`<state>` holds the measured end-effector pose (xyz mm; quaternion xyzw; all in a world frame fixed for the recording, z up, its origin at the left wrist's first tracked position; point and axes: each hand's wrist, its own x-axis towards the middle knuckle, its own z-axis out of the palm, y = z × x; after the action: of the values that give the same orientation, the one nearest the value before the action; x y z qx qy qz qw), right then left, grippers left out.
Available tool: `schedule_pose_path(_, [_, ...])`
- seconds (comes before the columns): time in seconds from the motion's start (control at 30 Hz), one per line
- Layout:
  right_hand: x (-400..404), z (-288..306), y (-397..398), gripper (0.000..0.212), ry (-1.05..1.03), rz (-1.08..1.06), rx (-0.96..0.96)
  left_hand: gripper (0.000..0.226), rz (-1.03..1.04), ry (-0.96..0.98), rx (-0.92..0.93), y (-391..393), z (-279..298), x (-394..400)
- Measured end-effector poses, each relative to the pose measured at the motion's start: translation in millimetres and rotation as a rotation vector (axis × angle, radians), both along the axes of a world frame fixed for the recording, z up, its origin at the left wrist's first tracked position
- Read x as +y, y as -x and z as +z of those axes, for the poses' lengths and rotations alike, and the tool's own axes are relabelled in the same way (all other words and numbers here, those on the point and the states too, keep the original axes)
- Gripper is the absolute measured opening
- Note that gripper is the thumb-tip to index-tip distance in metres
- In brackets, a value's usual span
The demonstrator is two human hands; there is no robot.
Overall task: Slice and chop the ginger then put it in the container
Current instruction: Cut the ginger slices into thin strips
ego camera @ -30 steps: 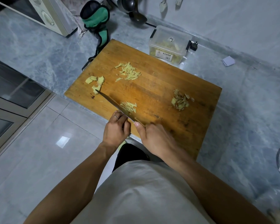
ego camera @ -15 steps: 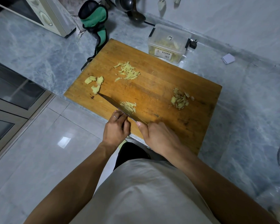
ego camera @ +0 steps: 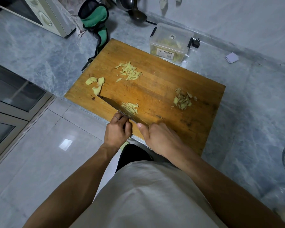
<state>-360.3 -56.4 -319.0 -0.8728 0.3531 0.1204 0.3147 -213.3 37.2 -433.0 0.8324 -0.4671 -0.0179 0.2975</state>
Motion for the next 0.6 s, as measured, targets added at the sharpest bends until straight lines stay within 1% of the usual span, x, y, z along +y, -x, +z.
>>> schedule_pose_path(0.2, [2.5, -5.8, -9.5, 0.069, 0.017, 0.003, 0.031, 0.028, -0.026, -0.018, -0.017, 0.1, 0.9, 0.1])
schedule_pose_path(0.4, [1.3, -5.2, -4.5, 0.063, 0.039, 0.015, -0.008, 0.022, -0.035, -0.026, -0.020, 0.7, 5.3, 0.8])
schedule_pose_path(0.53, [2.4, -5.2, -0.9, 0.062, 0.038, 0.024, -0.021, 0.012, -0.018, -0.042, 0.015, -2.4, 5.2, 2.3])
schedule_pose_path(0.6, [2.0, -5.3, -1.5, 0.063, 0.025, 0.022, -0.018, 0.013, -0.022, -0.056, 0.027, -3.0, 6.2, 2.3])
